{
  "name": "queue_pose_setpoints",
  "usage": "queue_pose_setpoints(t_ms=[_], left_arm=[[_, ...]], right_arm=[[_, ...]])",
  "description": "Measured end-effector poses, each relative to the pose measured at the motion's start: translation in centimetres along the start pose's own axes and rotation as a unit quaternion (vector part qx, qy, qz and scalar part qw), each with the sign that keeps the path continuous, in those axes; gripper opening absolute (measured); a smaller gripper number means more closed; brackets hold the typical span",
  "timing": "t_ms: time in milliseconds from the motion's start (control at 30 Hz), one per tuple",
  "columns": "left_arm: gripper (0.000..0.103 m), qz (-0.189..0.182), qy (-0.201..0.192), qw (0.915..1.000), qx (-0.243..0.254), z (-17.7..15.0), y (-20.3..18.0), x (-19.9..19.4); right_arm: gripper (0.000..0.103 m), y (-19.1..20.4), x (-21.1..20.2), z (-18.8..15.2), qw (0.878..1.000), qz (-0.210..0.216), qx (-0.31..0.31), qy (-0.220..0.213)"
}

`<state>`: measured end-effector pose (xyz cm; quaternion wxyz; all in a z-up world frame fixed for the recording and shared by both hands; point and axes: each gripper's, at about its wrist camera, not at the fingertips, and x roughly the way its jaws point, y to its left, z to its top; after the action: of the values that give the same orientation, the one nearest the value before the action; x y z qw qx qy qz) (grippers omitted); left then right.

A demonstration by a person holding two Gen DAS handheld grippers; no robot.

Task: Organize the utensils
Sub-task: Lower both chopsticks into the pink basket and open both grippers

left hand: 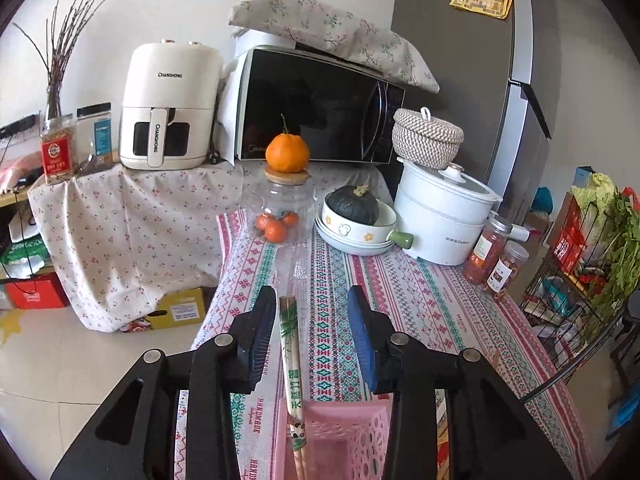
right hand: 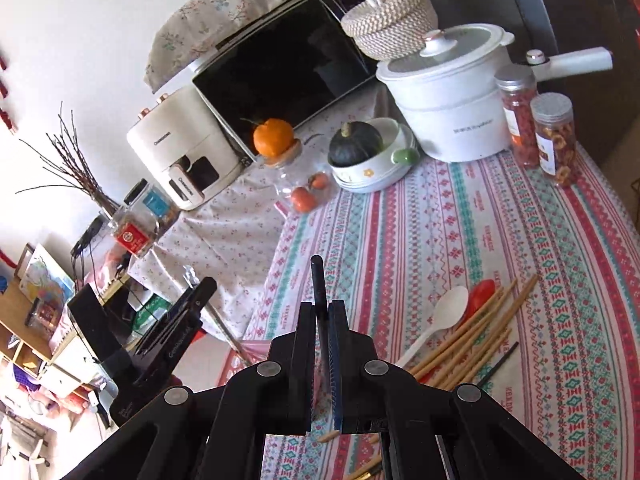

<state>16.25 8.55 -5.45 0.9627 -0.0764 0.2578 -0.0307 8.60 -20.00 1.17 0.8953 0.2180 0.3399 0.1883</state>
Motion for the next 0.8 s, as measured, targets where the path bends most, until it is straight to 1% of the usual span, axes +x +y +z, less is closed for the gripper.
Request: queue_pose_setpoints(t_ms=[33,100,133,167,200,233,300,367,467,567,667,800], left_arm=[[0.044,-0.002,0.007,1.0000,-0.001,0.1,0.1,-0.3],[0.053,-0.005,0.021,0.9998,-0.005,0.3,0.2,-1.0],[0.056,-0.006,0.027,0.9996,-0.004,0.3,0.3,-1.5],[0.061,-0.005,0.034,0.9994,-0.003,0.3,0.4,-2.0],[0.067,-0.004,0.039,0.9992,-0.002,0.3,0.5,-2.6],[0.070,-0.002,0.046,0.9989,0.001,0.2,0.7,-3.1],[0.080,0.003,0.060,0.9982,0.000,0.0,1.2,-4.0],[0.085,0.013,0.079,0.9968,-0.006,-0.3,1.8,-4.5],[0.087,0.018,0.106,0.9940,-0.020,-0.9,3.1,-4.9],[0.087,0.026,0.128,0.9910,-0.027,-1.4,4.2,-5.2],[0.087,0.029,0.134,0.9901,-0.031,-1.6,5.3,-5.6],[0.087,0.037,0.141,0.9888,-0.034,-1.5,6.5,-6.0]], right_arm=[[0.005,0.4,-0.3,0.2,1.000,0.001,-0.007,-0.004],[0.005,1.4,-0.8,0.8,1.000,0.002,-0.022,-0.014],[0.005,1.9,-1.1,1.1,0.999,0.003,-0.028,-0.017],[0.005,2.3,-1.4,1.4,0.999,0.005,-0.030,-0.020],[0.005,2.7,-1.6,1.7,0.999,0.009,-0.032,-0.023],[0.005,3.2,-1.9,2.0,0.999,0.015,-0.034,-0.025],[0.005,4.1,-2.6,2.7,0.998,0.024,-0.039,-0.031],[0.005,5.2,-3.1,3.4,0.998,0.033,-0.043,-0.041],[0.005,7.4,-3.5,4.2,0.996,0.040,-0.055,-0.054],[0.005,9.5,-2.8,4.6,0.995,0.046,-0.068,-0.057],[0.005,11.0,-1.0,4.3,0.995,0.044,-0.075,-0.052],[0.005,12.1,2.0,3.5,0.995,0.018,-0.089,-0.035]])
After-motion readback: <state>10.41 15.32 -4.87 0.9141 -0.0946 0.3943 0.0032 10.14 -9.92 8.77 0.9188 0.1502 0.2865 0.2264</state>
